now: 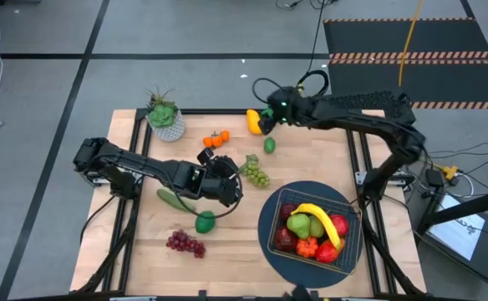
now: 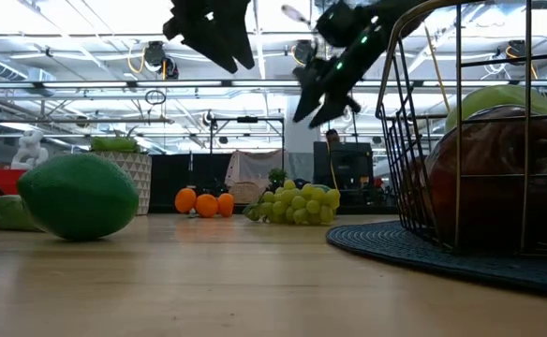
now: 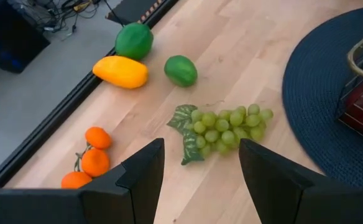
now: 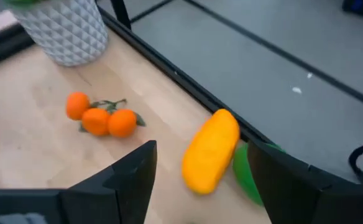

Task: Build produce basket
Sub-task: Put the mango into the gold wire basket

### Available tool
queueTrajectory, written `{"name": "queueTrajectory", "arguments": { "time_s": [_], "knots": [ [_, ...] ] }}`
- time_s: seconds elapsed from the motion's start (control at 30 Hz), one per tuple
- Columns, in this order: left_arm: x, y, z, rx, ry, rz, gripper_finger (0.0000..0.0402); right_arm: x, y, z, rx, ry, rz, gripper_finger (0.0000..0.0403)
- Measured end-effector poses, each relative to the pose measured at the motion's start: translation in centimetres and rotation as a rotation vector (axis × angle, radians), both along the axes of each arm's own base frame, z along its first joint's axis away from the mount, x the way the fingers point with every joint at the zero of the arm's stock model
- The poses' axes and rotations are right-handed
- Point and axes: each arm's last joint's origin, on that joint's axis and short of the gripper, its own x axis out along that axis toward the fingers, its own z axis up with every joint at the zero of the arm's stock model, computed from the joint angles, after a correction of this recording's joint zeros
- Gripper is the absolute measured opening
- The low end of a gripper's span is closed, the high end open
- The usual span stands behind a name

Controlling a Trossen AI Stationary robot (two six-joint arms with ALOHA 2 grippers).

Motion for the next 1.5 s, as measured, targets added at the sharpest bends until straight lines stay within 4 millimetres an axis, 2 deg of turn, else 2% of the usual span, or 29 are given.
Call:
{"name": "queueTrajectory", "arguments": {
  "time_s": [0.23,0.47,0.73,1.07,1.5],
  "knots": [
    [-0.7,-0.2,0.7,-0.014,-0.017,0.004,0.0207,2.6,-2.7,-4.3,0.059,0.082,-0.019,0.0299],
    [-0.8,-0.8,0.7,-0.013,-0.017,-0.015,0.0207,3.9,-3.5,-6.7,0.092,0.114,-0.03,0.0349],
    [-0.8,-0.8,0.7,-0.014,-0.018,-0.015,0.0207,4.7,-3.3,-8.7,0.142,0.124,-0.056,0.0349],
    [-0.8,-0.8,0.7,-0.016,-0.025,-0.013,0.0207,5.1,-1.9,-9.1,0.157,0.159,-0.057,0.0348],
    [-0.7,-0.8,0.8,-0.018,-0.037,-0.016,0.0207,5.7,-2.5,-12.0,0.168,0.197,-0.098,0.0348]
  ]
}}
